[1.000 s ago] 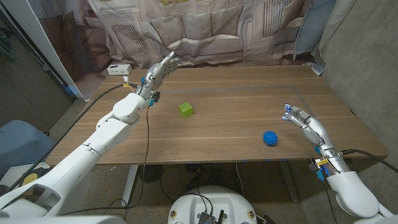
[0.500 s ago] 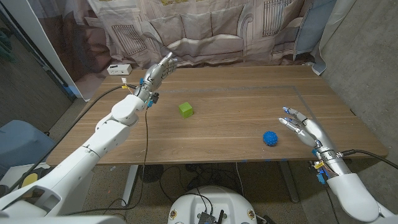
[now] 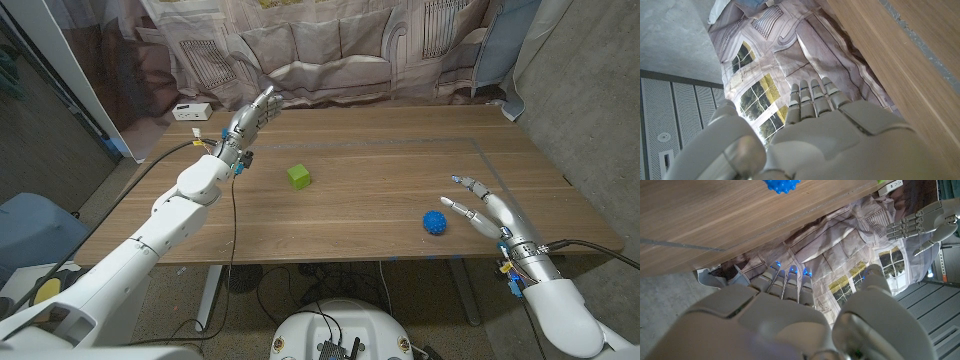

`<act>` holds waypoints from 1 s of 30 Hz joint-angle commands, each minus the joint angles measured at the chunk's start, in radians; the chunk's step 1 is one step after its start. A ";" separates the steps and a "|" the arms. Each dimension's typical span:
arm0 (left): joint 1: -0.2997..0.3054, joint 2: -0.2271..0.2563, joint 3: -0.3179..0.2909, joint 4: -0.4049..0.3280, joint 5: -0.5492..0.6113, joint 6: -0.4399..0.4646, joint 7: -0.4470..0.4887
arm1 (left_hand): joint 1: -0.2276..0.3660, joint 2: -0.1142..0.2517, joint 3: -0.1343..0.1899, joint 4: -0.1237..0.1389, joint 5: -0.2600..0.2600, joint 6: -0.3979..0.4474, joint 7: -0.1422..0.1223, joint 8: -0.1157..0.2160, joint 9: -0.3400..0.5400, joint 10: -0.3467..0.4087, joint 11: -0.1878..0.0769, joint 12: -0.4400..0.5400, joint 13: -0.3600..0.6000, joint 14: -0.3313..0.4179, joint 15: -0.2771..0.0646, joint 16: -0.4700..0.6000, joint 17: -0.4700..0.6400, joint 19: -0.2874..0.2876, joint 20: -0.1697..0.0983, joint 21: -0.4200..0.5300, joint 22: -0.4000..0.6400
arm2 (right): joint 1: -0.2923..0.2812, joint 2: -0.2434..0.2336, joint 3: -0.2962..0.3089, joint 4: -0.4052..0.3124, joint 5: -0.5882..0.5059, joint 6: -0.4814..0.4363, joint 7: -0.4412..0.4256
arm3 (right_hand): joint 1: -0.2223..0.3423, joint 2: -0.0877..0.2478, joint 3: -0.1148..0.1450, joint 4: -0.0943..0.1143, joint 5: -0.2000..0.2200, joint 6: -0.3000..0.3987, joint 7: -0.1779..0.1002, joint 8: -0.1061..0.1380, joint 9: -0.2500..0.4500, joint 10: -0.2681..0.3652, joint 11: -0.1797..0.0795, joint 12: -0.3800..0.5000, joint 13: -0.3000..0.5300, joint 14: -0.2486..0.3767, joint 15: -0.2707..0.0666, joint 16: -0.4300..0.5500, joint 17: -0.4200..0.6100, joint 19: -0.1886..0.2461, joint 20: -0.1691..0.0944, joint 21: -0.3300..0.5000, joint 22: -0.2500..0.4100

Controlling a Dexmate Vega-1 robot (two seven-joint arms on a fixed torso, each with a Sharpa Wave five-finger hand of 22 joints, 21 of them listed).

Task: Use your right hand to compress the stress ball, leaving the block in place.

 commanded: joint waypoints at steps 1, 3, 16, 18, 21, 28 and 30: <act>0.010 -0.009 -0.005 0.009 -0.005 -0.016 0.005 | 0.004 0.005 0.003 -0.005 -0.002 0.010 -0.001 0.001 0.004 0.003 0.003 -0.005 0.001 0.007 0.002 -0.003 0.002 0.002 0.003 0.001 0.005 | -0.008 -0.013 -0.015 -0.041 -0.135 -0.108 -0.053 | 0.019 0.001 0.008 -0.008 0.008 -0.012 -0.001 -0.004 0.001 -0.005 -0.002 -0.002 0.002 0.006 -0.002 0.002 0.000 0.024 0.002 0.012 0.002; 0.011 -0.008 -0.006 0.009 -0.004 -0.015 0.008 | 0.004 0.005 0.003 -0.005 -0.002 0.010 -0.001 0.001 0.004 0.003 0.001 -0.006 0.001 0.007 0.002 -0.003 0.003 0.001 0.004 0.000 0.005 | 0.001 -0.017 -0.021 -0.029 -0.136 -0.107 -0.065 | 0.025 -0.006 0.008 -0.009 0.009 -0.013 -0.001 -0.003 0.001 -0.004 -0.008 -0.001 0.002 0.015 0.002 0.006 -0.001 0.040 0.011 0.018 0.002; -0.003 -0.034 0.001 0.047 -0.015 -0.035 -0.002 | 0.006 0.008 0.004 -0.008 -0.003 -0.028 -0.001 -0.015 0.004 0.001 0.004 -0.009 0.002 0.007 0.000 -0.003 0.003 -0.001 0.009 -0.001 0.005 | -0.011 -0.100 -0.053 -0.131 -0.338 -0.317 -0.018 | 0.031 -0.028 0.004 -0.002 0.012 -0.078 -0.005 -0.018 0.002 -0.037 -0.023 -0.007 0.002 -0.003 -0.001 0.002 0.000 0.047 0.016 0.017 0.003; -0.005 -0.040 0.004 0.055 -0.019 -0.039 -0.006 | 0.006 0.008 0.005 -0.009 -0.003 -0.030 -0.001 -0.015 0.004 0.001 0.004 -0.009 0.002 0.008 0.000 -0.003 0.003 0.000 0.011 -0.001 0.005 | -0.014 -0.108 -0.057 -0.140 -0.360 -0.333 -0.021 | 0.031 -0.028 0.005 -0.002 0.012 -0.080 -0.004 -0.017 0.002 -0.039 -0.021 -0.007 0.002 -0.003 -0.001 0.003 0.000 0.048 0.016 0.017 0.003; -0.007 -0.041 0.007 0.057 -0.015 -0.039 -0.006 | 0.007 0.009 0.005 -0.010 -0.003 -0.030 -0.001 -0.014 0.004 0.002 0.004 -0.009 0.002 0.008 -0.001 -0.004 0.003 0.000 0.011 -0.001 0.005 | -0.013 -0.120 -0.063 -0.147 -0.381 -0.345 -0.027 | 0.032 -0.028 0.005 -0.002 0.013 -0.082 -0.005 -0.016 0.002 -0.040 -0.022 -0.007 0.002 -0.002 -0.001 0.004 0.000 0.049 0.016 0.018 0.003; 0.001 -0.042 0.004 0.045 -0.004 -0.046 0.014 | 0.008 0.010 0.006 -0.011 -0.003 -0.028 -0.001 -0.013 0.004 0.003 0.002 -0.009 0.002 0.008 0.001 -0.004 0.002 0.000 0.009 -0.001 0.005 | -0.013 -0.135 -0.071 -0.143 -0.402 -0.349 -0.057 | 0.038 -0.029 0.007 -0.002 0.015 -0.084 -0.004 -0.013 0.002 -0.037 -0.018 -0.003 0.003 0.005 -0.003 0.007 0.000 0.057 0.016 0.020 0.003; 0.004 -0.042 0.002 0.042 0.000 -0.049 0.019 | 0.008 0.010 0.006 -0.011 -0.003 -0.028 -0.002 -0.012 0.004 0.003 0.002 -0.009 0.002 0.008 0.001 -0.004 0.002 0.001 0.010 -0.001 0.005 | -0.017 -0.137 -0.071 -0.140 -0.411 -0.348 -0.072 | 0.040 -0.029 0.008 -0.003 0.015 -0.083 -0.002 -0.011 0.002 -0.037 -0.017 -0.003 0.003 0.005 -0.003 0.007 0.000 0.059 0.015 0.021 0.003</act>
